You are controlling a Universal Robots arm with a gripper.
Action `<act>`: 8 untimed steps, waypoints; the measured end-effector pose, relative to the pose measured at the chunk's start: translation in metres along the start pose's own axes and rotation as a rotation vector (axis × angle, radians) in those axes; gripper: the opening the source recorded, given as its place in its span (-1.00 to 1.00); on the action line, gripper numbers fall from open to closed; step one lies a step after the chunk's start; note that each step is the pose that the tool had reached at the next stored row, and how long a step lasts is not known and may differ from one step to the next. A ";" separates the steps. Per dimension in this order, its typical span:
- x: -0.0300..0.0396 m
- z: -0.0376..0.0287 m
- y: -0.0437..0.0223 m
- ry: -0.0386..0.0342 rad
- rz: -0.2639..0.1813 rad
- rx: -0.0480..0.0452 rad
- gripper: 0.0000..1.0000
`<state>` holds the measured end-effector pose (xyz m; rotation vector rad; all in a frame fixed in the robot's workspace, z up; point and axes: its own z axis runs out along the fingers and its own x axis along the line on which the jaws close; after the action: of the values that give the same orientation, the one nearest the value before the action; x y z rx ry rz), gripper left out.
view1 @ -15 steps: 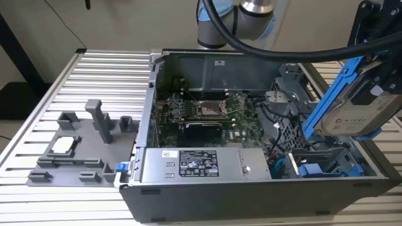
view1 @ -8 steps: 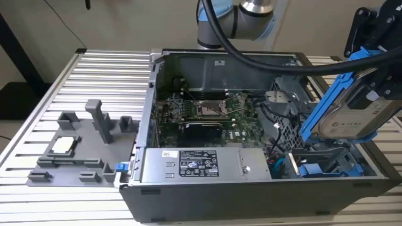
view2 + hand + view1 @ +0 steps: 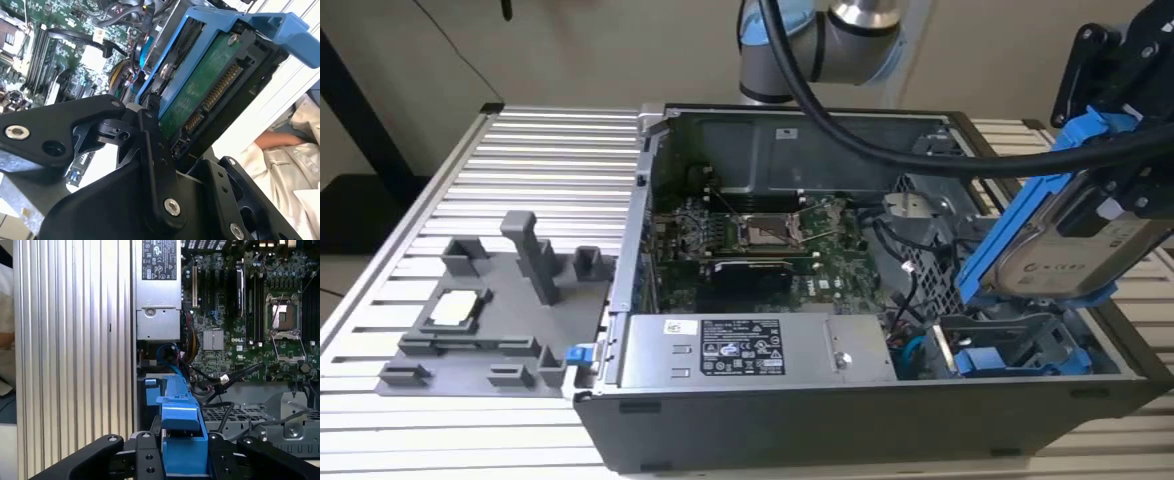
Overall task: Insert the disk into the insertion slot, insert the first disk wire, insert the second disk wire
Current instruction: 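Insert the disk into the insertion slot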
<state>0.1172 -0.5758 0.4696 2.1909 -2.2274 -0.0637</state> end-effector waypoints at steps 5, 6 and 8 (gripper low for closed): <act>0.0007 0.0050 -0.0025 -0.0081 -0.001 -0.0011 -0.35; 0.0007 0.0061 -0.0027 -0.0087 -0.001 -0.0011 -0.35; 0.0008 0.0086 -0.0031 -0.0101 -0.001 -0.0012 -0.35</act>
<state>0.1199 -0.5765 0.4608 2.1958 -2.2311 -0.0764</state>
